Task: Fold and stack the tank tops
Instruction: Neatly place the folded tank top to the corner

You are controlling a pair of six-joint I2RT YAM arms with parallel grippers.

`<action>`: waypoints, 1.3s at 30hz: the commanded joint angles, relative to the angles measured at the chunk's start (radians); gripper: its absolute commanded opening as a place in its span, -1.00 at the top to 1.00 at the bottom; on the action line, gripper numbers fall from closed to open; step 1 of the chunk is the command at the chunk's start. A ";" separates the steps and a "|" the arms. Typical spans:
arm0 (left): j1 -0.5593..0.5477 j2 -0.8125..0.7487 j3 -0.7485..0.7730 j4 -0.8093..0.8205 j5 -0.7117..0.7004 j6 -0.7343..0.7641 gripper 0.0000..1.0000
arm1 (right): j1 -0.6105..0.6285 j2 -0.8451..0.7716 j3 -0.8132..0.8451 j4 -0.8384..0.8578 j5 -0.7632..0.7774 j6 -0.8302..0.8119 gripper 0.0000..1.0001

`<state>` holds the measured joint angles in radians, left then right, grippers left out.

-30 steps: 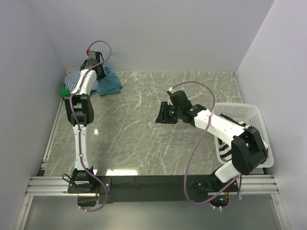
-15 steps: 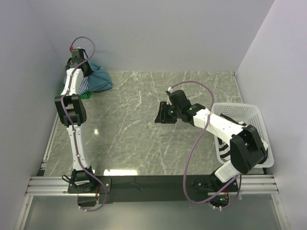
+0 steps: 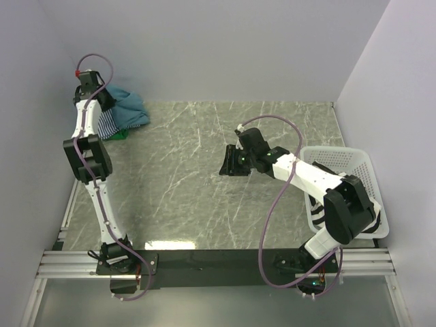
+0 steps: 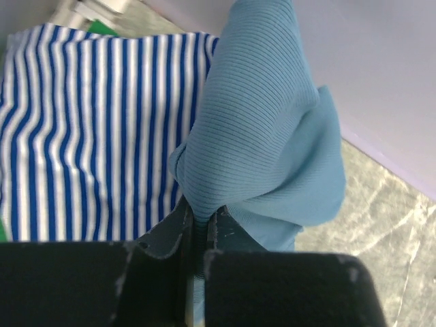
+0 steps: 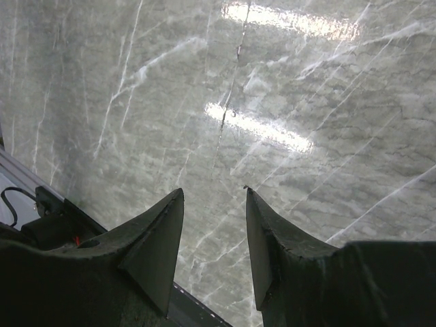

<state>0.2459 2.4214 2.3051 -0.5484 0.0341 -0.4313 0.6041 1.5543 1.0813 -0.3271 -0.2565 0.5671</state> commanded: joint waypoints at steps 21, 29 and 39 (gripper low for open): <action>0.105 -0.179 -0.255 0.179 -0.181 -0.201 0.99 | -0.001 0.036 0.045 0.014 -0.018 -0.009 0.02; 0.124 -0.225 -0.352 0.235 -0.237 -0.253 0.99 | 0.002 0.049 0.051 0.014 -0.018 -0.010 0.02; 0.130 -0.261 -0.411 0.289 -0.203 -0.253 0.40 | 0.002 0.055 0.046 0.017 -0.020 -0.012 0.02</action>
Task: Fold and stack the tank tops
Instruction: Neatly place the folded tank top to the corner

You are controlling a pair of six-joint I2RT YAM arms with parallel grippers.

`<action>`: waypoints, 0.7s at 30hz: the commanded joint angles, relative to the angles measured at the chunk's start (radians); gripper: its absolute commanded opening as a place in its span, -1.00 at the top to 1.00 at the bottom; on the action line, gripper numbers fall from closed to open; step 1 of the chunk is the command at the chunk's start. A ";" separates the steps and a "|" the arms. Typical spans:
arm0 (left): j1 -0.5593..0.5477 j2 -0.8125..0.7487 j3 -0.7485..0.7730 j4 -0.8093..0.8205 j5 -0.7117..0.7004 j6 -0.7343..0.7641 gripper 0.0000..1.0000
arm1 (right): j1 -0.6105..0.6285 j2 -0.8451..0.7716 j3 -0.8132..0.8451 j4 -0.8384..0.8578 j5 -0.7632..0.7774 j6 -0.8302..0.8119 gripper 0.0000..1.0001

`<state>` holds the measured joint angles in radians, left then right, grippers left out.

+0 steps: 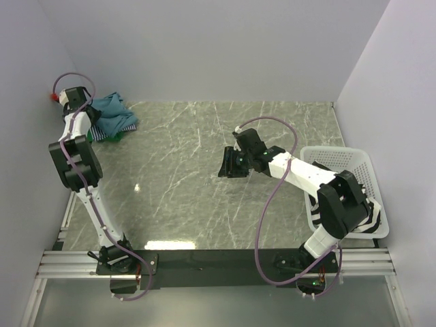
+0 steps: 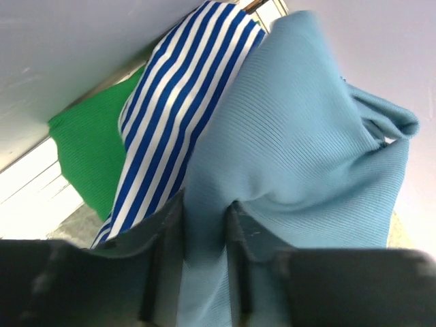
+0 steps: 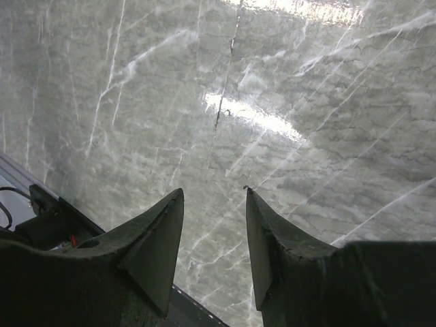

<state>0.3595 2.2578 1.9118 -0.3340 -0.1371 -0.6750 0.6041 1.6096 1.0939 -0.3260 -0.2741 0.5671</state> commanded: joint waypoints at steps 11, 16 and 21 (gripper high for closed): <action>0.013 -0.191 -0.053 0.089 -0.047 0.005 -0.11 | 0.003 -0.037 0.023 0.024 0.021 -0.019 0.01; -0.027 -0.282 -0.088 0.075 -0.033 0.011 -0.13 | 0.003 -0.079 0.011 0.036 0.071 -0.023 0.00; -0.166 -0.420 -0.232 0.078 -0.036 -0.006 -0.13 | 0.000 -0.137 0.004 0.047 0.114 -0.026 -0.06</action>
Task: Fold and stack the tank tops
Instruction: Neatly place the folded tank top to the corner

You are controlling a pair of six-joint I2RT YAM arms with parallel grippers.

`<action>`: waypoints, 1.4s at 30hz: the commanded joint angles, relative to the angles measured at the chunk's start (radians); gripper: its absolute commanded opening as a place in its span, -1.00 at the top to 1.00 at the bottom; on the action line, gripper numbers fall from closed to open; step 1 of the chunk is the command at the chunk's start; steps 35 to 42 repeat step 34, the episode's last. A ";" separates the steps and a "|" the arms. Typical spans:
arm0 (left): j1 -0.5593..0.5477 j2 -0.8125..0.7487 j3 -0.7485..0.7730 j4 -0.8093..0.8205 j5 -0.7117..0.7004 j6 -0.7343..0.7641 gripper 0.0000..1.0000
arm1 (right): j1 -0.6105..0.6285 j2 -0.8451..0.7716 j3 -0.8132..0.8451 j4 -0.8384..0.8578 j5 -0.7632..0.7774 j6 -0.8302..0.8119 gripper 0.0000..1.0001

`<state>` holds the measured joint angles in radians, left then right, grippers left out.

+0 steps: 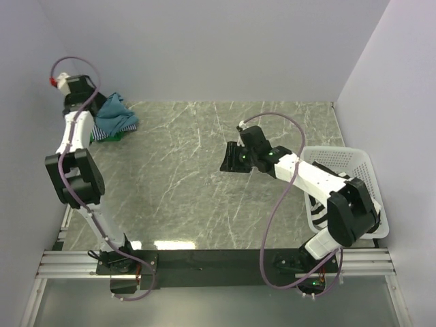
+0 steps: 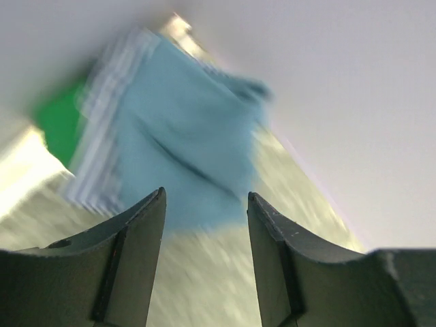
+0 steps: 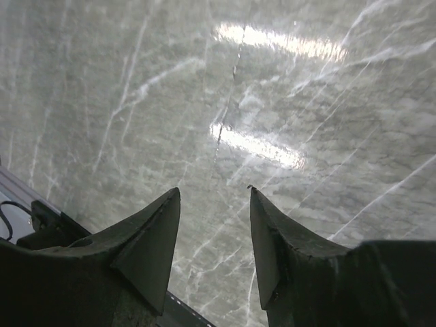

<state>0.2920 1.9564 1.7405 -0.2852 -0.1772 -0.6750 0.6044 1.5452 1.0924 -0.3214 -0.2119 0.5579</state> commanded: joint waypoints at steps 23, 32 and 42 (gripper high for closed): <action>-0.932 -0.689 -0.757 0.040 0.059 0.046 -0.13 | -0.084 -0.551 -0.262 0.051 0.393 0.048 -0.63; -0.975 -0.706 -0.725 0.000 0.134 0.077 -0.13 | -0.084 -0.628 -0.287 0.013 0.468 0.060 -0.65; -0.976 -0.703 -0.708 -0.018 0.134 0.087 -0.13 | -0.083 -0.649 -0.298 0.021 0.482 0.054 -0.66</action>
